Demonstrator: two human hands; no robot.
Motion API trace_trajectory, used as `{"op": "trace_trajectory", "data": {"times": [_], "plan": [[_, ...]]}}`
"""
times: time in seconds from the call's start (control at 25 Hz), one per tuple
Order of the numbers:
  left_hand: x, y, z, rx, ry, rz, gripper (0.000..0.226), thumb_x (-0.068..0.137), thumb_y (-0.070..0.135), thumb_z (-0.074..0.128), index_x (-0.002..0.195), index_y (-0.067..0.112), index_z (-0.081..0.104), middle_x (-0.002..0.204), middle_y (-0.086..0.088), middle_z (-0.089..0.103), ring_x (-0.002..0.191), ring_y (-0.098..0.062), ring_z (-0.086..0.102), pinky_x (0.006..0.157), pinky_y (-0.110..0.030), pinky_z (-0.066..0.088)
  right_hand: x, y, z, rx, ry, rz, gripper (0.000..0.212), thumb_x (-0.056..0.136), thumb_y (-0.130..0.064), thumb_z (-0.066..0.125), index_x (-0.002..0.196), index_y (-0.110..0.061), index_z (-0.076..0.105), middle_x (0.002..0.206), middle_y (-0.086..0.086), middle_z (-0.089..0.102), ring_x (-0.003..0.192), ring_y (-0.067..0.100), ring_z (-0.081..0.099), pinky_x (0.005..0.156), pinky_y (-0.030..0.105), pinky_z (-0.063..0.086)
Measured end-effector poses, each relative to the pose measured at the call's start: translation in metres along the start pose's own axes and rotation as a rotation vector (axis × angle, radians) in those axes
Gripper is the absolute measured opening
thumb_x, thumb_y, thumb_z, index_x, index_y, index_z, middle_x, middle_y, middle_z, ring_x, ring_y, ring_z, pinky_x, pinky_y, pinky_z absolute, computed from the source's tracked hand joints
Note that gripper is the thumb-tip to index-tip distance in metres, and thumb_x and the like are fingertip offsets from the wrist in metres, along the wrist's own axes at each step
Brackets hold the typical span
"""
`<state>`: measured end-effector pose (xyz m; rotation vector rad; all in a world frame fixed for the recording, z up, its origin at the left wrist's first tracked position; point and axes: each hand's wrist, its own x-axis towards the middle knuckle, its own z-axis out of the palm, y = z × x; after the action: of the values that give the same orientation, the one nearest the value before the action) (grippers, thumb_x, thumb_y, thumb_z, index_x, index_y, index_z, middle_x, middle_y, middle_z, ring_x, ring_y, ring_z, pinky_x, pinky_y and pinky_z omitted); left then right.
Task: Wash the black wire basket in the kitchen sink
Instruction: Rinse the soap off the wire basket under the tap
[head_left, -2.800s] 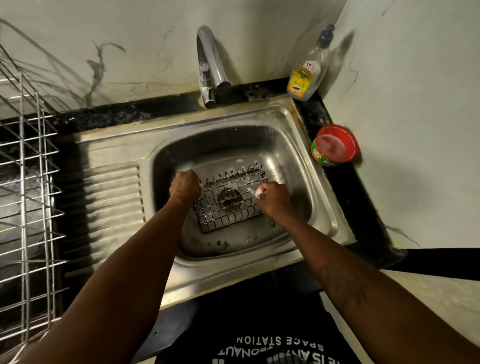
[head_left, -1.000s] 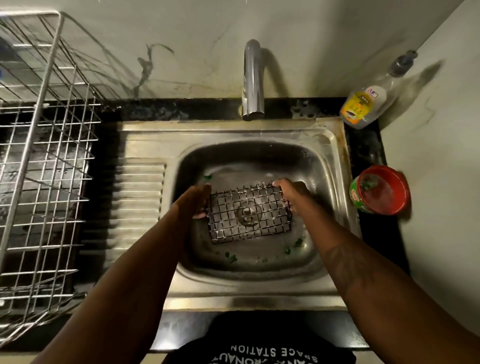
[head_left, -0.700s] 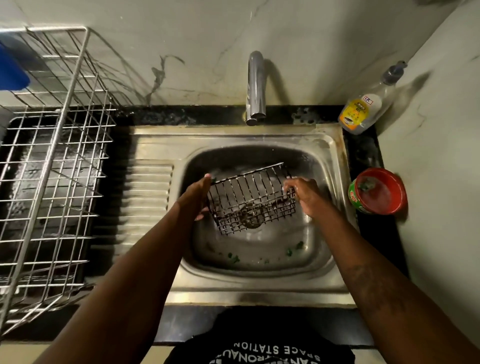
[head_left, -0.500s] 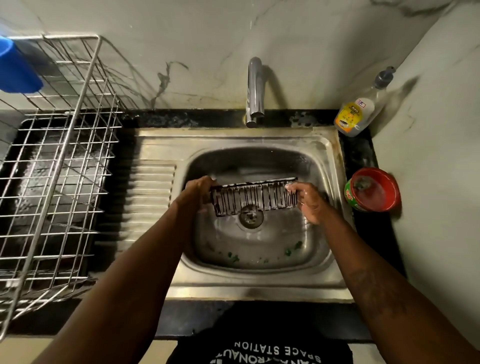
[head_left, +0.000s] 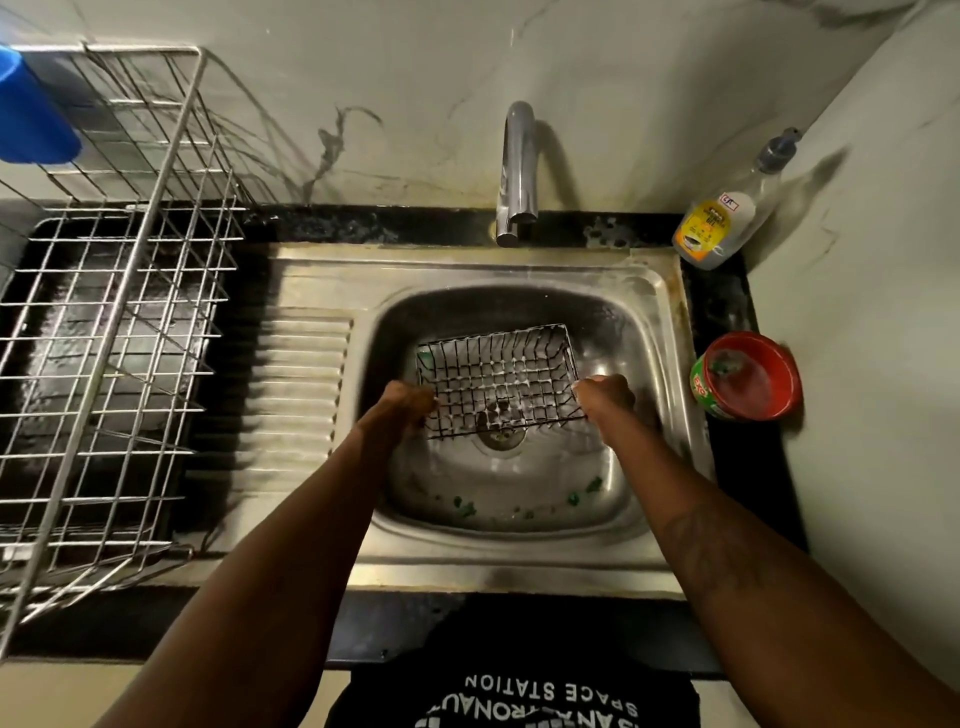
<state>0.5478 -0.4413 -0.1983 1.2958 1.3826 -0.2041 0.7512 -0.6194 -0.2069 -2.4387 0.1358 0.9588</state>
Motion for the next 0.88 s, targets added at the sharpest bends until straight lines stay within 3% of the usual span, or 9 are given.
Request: {"op": "trace_trajectory", "data": {"times": [0.12, 0.2, 0.32, 0.44, 0.56, 0.72, 0.88], "plan": [[0.002, 0.008, 0.002, 0.200, 0.210, -0.035, 0.031, 0.090, 0.018, 0.071, 0.113, -0.001, 0.064, 0.092, -0.010, 0.064, 0.079, -0.020, 0.061, 0.066, -0.029, 0.049, 0.001, -0.005, 0.007, 0.005, 0.064, -0.066, 0.033, 0.087, -0.023, 0.069, 0.116, -0.009, 0.071, 0.122, 0.012, 0.071, 0.112, 0.029, 0.067, 0.078, 0.025, 0.048], [0.004, 0.025, 0.004, 0.289, 0.370, 0.112, 0.023, 0.089, 0.025, 0.071, 0.104, 0.008, 0.070, 0.097, -0.007, 0.068, 0.079, -0.017, 0.059, 0.069, -0.027, 0.047, -0.002, -0.008, 0.012, 0.013, 0.136, -0.152, 0.031, 0.083, -0.021, 0.069, 0.113, -0.013, 0.074, 0.117, 0.010, 0.073, 0.109, 0.028, 0.068, 0.081, 0.025, 0.049], [0.000, 0.066, 0.015, 0.245, 0.518, 0.377, 0.033, 0.090, 0.050, 0.066, 0.088, 0.019, 0.076, 0.080, 0.004, 0.072, 0.069, -0.010, 0.065, 0.061, -0.022, 0.049, -0.007, -0.012, 0.021, 0.034, 0.182, -0.337, 0.022, 0.086, -0.015, 0.067, 0.106, -0.015, 0.077, 0.105, 0.005, 0.076, 0.096, 0.022, 0.069, 0.075, 0.021, 0.044], [-0.004, 0.120, 0.028, 0.199, 0.512, 0.514, 0.049, 0.091, 0.063, 0.058, 0.068, 0.021, 0.069, 0.060, 0.006, 0.063, 0.056, -0.008, 0.061, 0.054, -0.020, 0.045, -0.005, -0.011, 0.034, -0.063, 0.116, -0.499, 0.014, 0.086, -0.017, 0.065, 0.092, -0.015, 0.078, 0.096, 0.003, 0.076, 0.090, 0.020, 0.069, 0.071, 0.021, 0.039], [-0.015, 0.167, 0.039, 0.209, 0.538, 0.663, 0.057, 0.091, 0.062, 0.058, 0.052, 0.020, 0.052, 0.050, 0.005, 0.053, 0.047, -0.010, 0.051, 0.055, -0.024, 0.046, -0.003, -0.007, 0.040, -0.079, 0.069, -0.504, 0.015, 0.084, -0.016, 0.070, 0.096, -0.016, 0.079, 0.098, 0.005, 0.078, 0.093, 0.022, 0.072, 0.075, 0.017, 0.043], [-0.009, 0.189, 0.042, 0.272, 0.591, 0.661, 0.039, 0.088, 0.049, 0.069, 0.063, 0.021, 0.058, 0.067, 0.000, 0.066, 0.064, -0.018, 0.067, 0.059, -0.035, 0.059, -0.001, -0.004, 0.044, -0.102, 0.066, -0.522, 0.014, 0.087, -0.014, 0.071, 0.099, -0.015, 0.079, 0.099, 0.005, 0.078, 0.094, 0.022, 0.072, 0.079, 0.019, 0.049], [-0.003, 0.189, 0.049, 0.255, 0.594, 0.593, 0.030, 0.092, 0.042, 0.067, 0.076, 0.018, 0.061, 0.078, -0.002, 0.066, 0.076, -0.019, 0.066, 0.067, -0.037, 0.060, 0.004, -0.005, 0.042, -0.114, 0.060, -0.540, 0.014, 0.086, -0.012, 0.071, 0.097, -0.014, 0.079, 0.096, 0.006, 0.078, 0.090, 0.022, 0.072, 0.076, 0.020, 0.050]]}}
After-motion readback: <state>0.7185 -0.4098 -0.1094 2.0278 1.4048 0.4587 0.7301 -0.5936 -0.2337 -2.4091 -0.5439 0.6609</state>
